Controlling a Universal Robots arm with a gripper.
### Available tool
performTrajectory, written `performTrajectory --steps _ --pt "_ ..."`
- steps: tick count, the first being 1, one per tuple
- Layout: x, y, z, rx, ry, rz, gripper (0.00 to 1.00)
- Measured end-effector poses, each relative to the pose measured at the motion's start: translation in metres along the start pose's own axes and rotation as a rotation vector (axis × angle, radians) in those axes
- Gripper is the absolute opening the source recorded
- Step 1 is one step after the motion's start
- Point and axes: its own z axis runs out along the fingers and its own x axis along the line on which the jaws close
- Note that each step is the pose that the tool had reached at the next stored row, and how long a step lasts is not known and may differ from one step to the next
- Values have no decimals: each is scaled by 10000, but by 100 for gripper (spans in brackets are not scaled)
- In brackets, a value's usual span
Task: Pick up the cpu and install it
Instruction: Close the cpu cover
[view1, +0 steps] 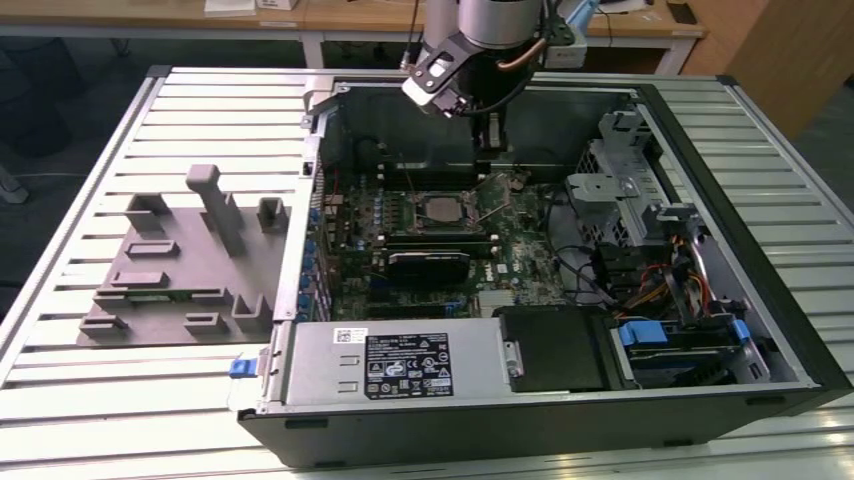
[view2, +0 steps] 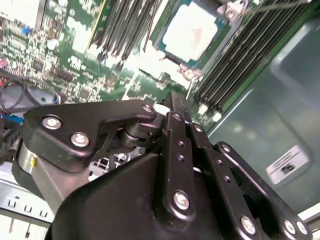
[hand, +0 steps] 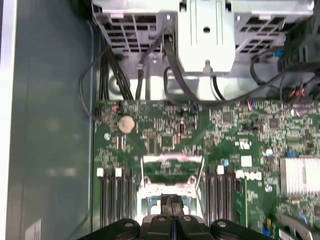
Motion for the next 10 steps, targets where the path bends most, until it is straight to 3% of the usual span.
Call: performTrajectory --steps 10 --pt "10 267 16 1 -2 1 11"
